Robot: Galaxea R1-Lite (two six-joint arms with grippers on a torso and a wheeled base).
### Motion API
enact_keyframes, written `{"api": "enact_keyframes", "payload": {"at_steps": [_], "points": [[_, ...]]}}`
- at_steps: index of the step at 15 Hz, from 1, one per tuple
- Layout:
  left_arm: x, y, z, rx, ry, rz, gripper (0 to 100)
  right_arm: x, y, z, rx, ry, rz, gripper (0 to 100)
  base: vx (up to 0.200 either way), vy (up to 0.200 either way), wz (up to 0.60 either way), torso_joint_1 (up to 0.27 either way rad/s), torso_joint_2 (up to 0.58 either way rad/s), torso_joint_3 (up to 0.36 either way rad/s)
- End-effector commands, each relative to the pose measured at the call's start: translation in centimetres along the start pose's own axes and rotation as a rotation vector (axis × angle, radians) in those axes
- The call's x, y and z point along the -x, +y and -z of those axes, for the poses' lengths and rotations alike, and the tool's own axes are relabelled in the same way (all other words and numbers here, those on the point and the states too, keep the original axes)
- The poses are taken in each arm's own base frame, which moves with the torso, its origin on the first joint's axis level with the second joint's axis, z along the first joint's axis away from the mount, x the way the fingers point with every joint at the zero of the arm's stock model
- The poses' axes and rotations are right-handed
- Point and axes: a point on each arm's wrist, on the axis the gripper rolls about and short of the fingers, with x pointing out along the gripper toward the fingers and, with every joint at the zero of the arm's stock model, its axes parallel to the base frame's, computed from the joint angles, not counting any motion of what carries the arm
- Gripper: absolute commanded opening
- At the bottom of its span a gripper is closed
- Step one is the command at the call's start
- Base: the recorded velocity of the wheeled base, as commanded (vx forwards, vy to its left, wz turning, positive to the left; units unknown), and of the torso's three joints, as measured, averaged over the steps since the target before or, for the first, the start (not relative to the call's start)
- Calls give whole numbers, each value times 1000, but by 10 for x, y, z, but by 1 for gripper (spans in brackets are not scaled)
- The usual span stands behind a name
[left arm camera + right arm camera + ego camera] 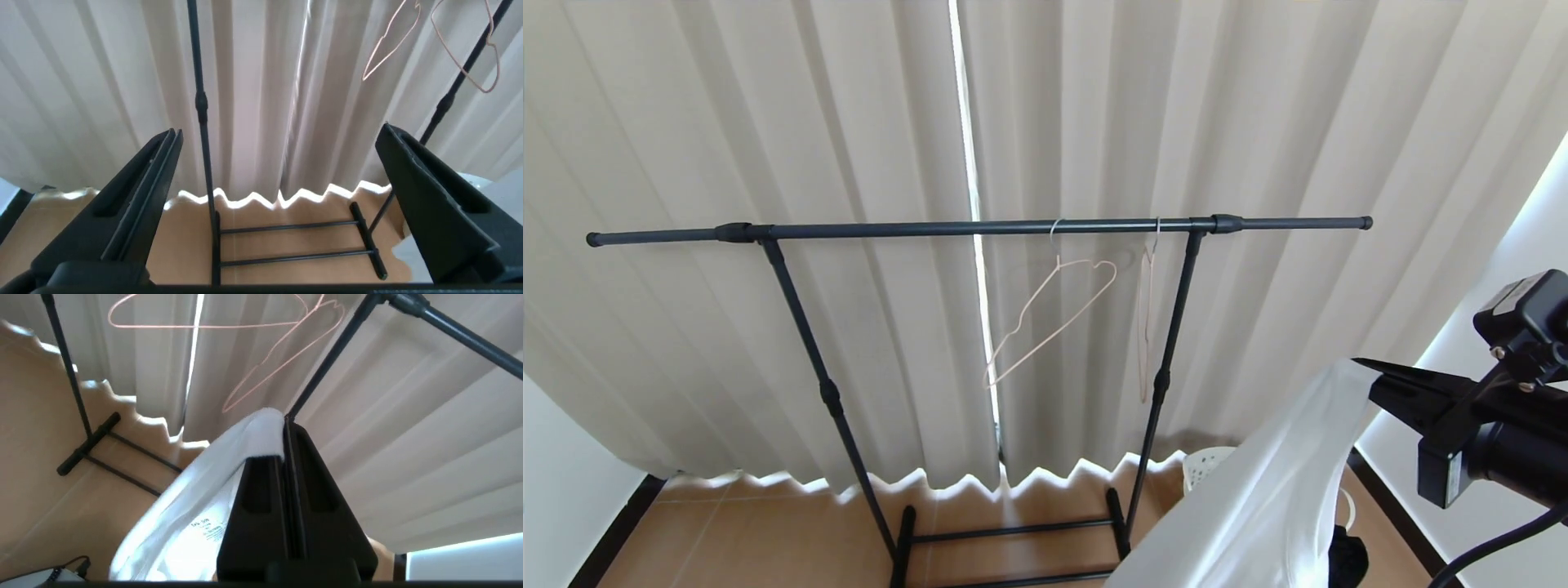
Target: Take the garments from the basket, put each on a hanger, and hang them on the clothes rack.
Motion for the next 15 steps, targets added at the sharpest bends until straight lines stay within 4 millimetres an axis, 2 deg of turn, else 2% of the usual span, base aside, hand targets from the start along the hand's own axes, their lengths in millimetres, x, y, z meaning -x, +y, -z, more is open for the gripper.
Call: {"api": "enact_keyframes", "payload": {"at_steps": [1, 2, 6, 8, 10, 12, 13, 15], "points": [[0, 0, 0, 1, 0, -1, 100, -1, 1, 2, 2, 10, -2, 0, 0, 0, 0, 0, 0, 0], [0, 0, 0, 1, 0, 1, 100, -1, 1, 2, 2, 11, -3, 0, -200, -200, 0, 27, 12, -12], [0, 0, 0, 1, 0, -1, 100, -4, 3, -4, 20, -4, -17, 0, 0, 0, 0, 0, 0, 0], [-3, 0, -1, -18, 46, 13, 100, -17, 3, -13, 17, -6, -18, 0, 0, 0, 0, 0, 0, 0], [-16, 0, -7, -105, 200, 25, 100, -36, 3, -26, 15, -19, -11, 0, 0, 0, 0, 0, 0, 0], [-36, -1, -43, -94, 282, 50, 100, -54, 4, -28, -23, 16, -13, 0, 0, 0, 0, 0, 0, 0], [-61, -1, -64, -63, 383, 36, 100, -65, 6, -28, -79, 69, -22, 0, 0, 0, 0, 0, 0, 0], [-99, -5, -94, 8, 462, 57, 100, -68, 3, -39, -184, 159, -32, 0, 0, 0, 0, 0, 0, 0]]}}
